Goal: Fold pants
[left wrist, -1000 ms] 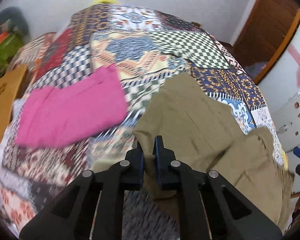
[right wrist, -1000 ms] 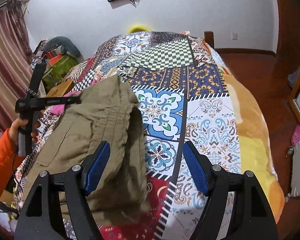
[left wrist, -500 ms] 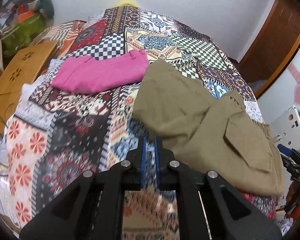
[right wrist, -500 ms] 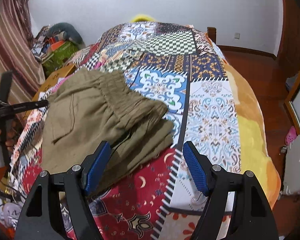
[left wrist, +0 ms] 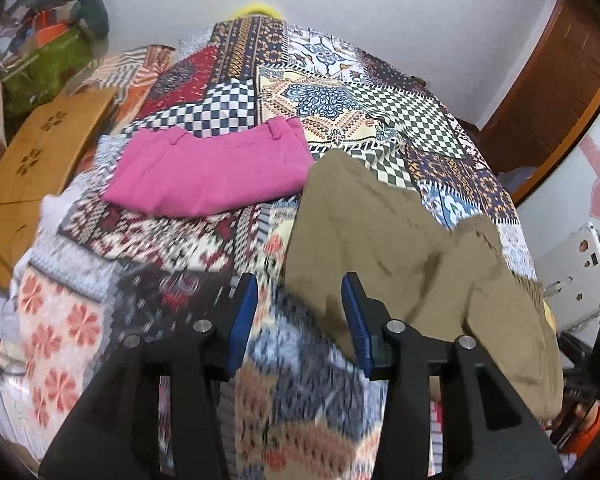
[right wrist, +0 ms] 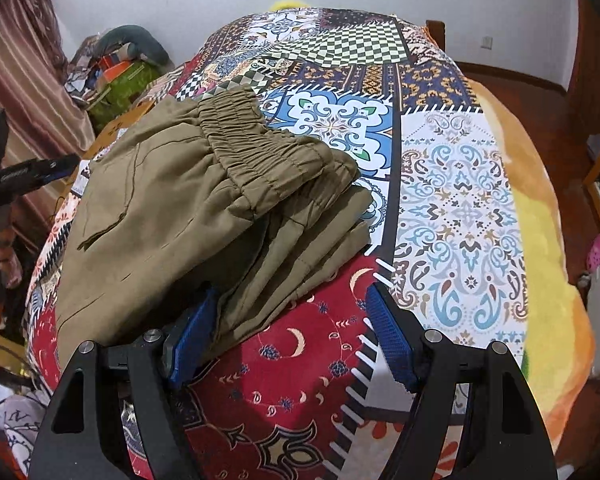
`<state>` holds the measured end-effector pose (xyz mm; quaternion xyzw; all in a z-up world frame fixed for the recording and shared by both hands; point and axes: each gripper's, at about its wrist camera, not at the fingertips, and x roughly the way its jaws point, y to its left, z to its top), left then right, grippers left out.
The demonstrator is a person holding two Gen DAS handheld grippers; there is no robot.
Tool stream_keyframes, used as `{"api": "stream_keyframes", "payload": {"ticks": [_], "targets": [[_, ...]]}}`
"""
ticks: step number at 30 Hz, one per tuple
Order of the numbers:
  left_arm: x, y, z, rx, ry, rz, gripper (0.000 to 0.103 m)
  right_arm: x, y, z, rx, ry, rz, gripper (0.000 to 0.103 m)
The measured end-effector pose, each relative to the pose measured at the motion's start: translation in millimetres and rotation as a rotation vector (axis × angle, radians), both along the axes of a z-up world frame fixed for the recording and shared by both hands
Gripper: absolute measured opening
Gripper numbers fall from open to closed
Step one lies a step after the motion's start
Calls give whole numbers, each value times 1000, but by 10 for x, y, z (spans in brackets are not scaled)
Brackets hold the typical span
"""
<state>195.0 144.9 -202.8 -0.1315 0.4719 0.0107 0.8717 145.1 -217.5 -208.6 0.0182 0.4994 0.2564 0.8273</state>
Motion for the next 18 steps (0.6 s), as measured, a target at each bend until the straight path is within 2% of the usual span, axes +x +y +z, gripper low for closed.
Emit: {"api": "stream_keyframes", "payload": {"ticks": [6,10,16,18], "targets": [[559,63,-260,32,72,-20,42,132,-45,-84,-4,5,-14,71],[746,84,-405,4,89,-39,42,283,-95,-149,-27,10,-18,71],[804,23,-493,34,47,-53,39,592,-56,-206,-105,-21,9,71],[822,-4,-488,43,32,-67,31,692,-49,-214,-119,-28,17,71]]}}
